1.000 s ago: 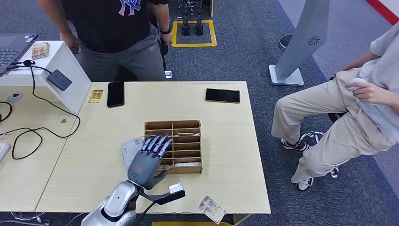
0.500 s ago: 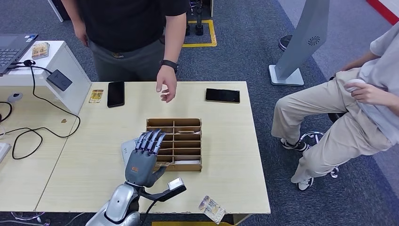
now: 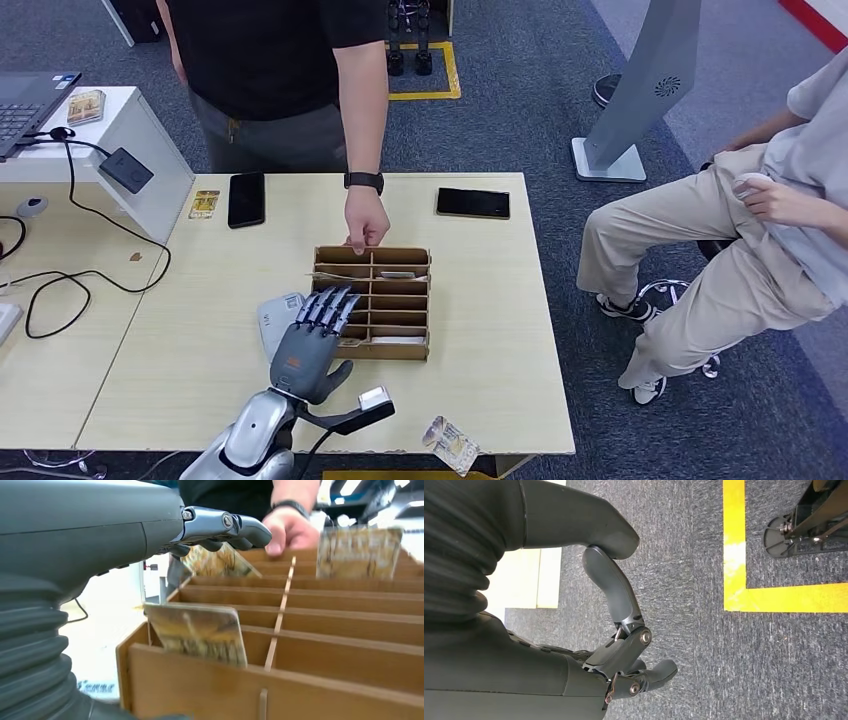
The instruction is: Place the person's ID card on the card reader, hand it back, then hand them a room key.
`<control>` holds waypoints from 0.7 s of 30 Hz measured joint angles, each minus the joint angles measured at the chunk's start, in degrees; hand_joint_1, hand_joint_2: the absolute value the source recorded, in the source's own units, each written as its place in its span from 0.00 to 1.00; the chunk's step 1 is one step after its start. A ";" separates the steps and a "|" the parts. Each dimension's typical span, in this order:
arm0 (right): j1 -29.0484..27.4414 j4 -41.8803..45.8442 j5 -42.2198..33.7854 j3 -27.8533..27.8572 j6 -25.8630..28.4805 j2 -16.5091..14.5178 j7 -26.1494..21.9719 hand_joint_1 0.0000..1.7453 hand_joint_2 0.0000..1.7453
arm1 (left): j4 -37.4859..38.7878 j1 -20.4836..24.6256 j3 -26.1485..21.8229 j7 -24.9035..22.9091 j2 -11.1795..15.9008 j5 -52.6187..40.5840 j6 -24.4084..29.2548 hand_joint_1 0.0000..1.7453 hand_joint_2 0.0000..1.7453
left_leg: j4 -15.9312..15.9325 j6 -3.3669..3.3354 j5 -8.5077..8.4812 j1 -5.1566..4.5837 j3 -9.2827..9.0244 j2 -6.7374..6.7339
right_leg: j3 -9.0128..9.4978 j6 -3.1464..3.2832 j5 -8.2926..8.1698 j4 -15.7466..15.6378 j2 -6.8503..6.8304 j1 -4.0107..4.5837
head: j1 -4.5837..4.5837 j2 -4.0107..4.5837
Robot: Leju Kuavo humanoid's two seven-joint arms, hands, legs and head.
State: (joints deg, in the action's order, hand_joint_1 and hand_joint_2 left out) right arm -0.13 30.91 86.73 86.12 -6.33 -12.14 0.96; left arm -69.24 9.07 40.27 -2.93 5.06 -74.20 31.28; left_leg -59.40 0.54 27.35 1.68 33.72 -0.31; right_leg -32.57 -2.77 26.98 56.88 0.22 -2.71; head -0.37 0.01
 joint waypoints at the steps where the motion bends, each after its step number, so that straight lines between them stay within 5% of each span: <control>1: 0.00 -0.07 0.00 -0.10 0.12 0.06 0.00 0.00 1.00 | 0.18 0.14 0.09 0.49 0.15 0.54 -0.38 1.00 1.00 | 0.00 0.00 0.00 0.00 0.00 0.00 | 0.00 0.00 0.00 0.00 0.00 0.00 | 0.01 -0.01; 21: -0.01 -3.33 0.00 -1.25 1.97 1.72 -0.02 0.00 1.00 | 2.51 1.11 0.56 2.85 0.71 3.91 6.58 1.00 1.00 | 0.00 0.00 0.01 0.00 0.01 -0.01 | 0.00 0.00 0.00 0.00 0.01 0.00 | 0.00 -0.01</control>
State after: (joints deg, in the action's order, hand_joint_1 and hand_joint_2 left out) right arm -0.14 27.58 86.73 84.87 -4.36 -10.41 0.94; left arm -66.73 10.18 40.83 -0.09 5.77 -70.29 37.86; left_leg -59.40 0.54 27.35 1.68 33.72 -0.32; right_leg -32.57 -2.77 26.98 56.88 0.24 -2.72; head -0.38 0.00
